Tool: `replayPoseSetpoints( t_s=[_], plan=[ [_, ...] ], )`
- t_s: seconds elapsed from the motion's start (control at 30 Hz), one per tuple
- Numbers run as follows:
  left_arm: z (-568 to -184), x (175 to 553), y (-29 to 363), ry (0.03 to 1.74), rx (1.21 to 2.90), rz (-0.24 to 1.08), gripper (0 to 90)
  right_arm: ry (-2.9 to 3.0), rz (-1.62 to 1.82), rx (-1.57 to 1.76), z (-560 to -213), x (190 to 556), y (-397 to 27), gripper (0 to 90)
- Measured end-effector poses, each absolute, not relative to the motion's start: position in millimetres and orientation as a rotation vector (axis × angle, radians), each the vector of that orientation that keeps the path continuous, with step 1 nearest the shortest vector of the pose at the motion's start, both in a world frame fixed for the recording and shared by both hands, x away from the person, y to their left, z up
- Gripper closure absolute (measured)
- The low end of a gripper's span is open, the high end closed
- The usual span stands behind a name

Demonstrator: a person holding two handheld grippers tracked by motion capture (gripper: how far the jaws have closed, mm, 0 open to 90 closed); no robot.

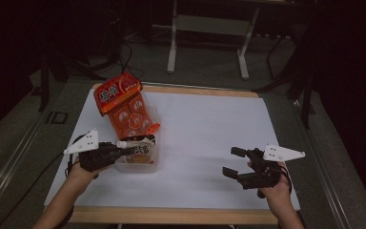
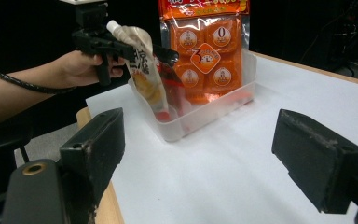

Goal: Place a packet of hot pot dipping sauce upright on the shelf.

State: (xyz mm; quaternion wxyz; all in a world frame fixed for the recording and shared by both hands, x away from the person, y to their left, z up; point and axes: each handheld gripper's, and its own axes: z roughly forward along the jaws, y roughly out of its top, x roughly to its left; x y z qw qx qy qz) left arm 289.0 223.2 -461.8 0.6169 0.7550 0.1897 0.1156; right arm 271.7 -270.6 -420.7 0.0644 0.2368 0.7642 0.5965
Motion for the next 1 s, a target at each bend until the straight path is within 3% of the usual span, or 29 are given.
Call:
replayPoseSetpoints(
  t_s=[0.77,0.8,0.9,1.0],
  plan=[
    [-489.0,289.9,228.7,0.49,1.749,0.254,86.5,2.329,1.81,0.726,-423.5,272.3,-268.5,17.0],
    [-488.1,289.7,228.7,0.493,1.742,0.257,84.2,2.33,1.809,0.726,-423.5,272.2,-268.4,17.0],
    [-481.8,288.4,228.6,0.507,1.718,0.297,65.3,2.332,1.807,0.725,-423.5,272.0,-268.1,17.0],
    [-474.1,287.6,227.6,0.519,1.733,0.335,54.3,2.335,1.808,0.73,-423.9,272.2,-268.1,17.0]
  ],
)
